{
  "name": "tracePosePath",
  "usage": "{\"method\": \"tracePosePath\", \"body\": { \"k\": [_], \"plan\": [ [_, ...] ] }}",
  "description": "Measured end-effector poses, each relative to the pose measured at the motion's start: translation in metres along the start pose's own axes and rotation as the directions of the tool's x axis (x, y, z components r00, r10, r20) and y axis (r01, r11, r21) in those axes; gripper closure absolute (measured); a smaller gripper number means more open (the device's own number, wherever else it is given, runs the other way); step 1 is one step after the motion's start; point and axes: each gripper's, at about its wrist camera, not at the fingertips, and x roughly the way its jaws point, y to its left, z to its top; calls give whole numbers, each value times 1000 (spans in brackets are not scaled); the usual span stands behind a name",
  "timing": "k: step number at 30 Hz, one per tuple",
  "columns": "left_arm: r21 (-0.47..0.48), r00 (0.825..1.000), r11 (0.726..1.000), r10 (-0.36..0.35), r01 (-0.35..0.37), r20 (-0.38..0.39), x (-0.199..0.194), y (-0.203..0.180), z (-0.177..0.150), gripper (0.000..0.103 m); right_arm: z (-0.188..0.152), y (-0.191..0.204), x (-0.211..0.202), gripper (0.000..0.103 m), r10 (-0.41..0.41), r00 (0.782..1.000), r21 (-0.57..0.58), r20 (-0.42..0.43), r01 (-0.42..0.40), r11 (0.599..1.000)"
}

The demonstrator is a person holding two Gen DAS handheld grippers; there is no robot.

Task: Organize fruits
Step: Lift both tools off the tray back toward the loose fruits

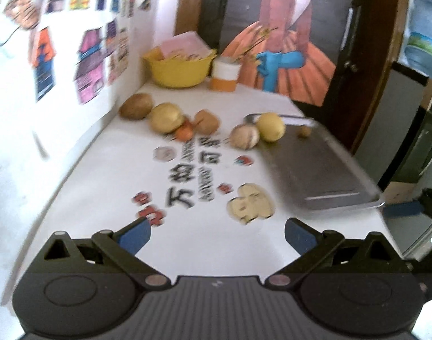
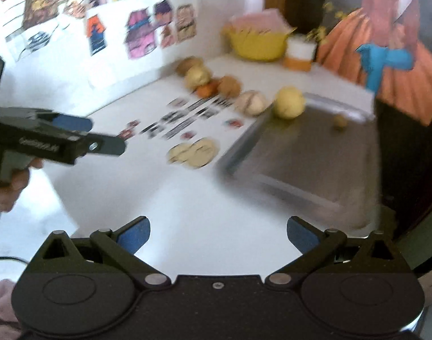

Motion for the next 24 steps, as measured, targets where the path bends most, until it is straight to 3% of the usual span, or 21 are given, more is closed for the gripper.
{"method": "tracePosePath", "body": {
  "k": [7,11,18,24],
  "plan": [
    [-56,994,994,96,-99,-55,14,40,5,1,33,33,29,1,51,998,-60,37,-49,997],
    [-93,988,985,143,-148,-56,27,56,21,1,61,34,57,1,44,996,-106,75,-36,994],
    [-120,993,986,117,-118,-14,66,67,62,1,113,3,106,1,-32,988,-170,152,58,984],
    [-131,998,989,68,-69,-14,113,65,88,1,133,-34,139,1,-70,978,-217,194,113,970]
  ]
}}
